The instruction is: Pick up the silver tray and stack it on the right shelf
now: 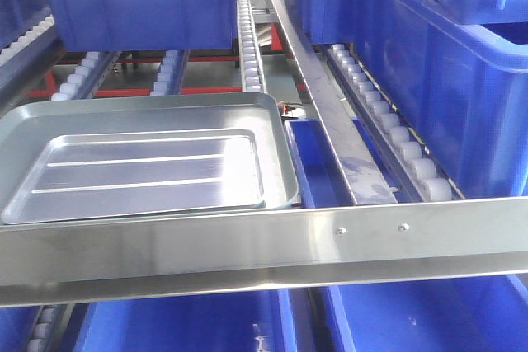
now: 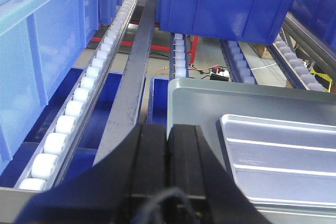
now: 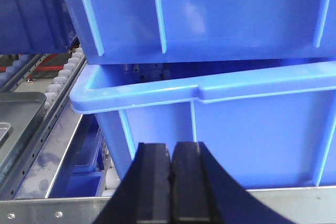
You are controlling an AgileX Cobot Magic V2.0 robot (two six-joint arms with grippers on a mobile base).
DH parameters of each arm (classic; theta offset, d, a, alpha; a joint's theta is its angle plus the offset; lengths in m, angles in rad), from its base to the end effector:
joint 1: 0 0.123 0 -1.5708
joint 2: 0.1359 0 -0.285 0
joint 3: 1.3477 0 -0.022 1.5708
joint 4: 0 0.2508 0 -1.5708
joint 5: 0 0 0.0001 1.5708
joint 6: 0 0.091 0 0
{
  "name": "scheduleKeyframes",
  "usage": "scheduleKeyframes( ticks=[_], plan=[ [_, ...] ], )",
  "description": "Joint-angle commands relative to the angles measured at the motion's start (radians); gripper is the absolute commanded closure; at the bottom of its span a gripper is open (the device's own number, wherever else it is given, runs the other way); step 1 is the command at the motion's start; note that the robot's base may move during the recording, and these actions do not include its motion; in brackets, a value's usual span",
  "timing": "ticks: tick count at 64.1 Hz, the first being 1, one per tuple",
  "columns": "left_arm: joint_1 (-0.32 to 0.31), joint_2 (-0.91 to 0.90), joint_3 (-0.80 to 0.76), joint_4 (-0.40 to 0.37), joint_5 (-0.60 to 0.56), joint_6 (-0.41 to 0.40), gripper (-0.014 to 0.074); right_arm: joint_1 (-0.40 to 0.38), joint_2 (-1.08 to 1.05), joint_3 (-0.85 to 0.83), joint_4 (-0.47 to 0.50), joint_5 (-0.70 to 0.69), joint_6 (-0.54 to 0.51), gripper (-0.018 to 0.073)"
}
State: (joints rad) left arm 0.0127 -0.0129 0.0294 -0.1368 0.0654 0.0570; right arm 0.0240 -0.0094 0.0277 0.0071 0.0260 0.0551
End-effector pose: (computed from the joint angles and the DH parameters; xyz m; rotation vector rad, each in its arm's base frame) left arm 0.0568 -0.0001 0.1981 -0.0651 1.5638 -0.0596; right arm 0.0569 0.0014 0.2020 0.0290 1.5280 0.0689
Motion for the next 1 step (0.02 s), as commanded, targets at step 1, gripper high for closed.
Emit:
scheduleKeyframes(
  ticks=[1],
  plan=[
    [-0.002,-0.011,0.018,-0.003,-0.092,-0.002,0.0697,-0.007,-0.022,-0.018,0.004,-0.097,-0.01,0.0505]
  ],
)
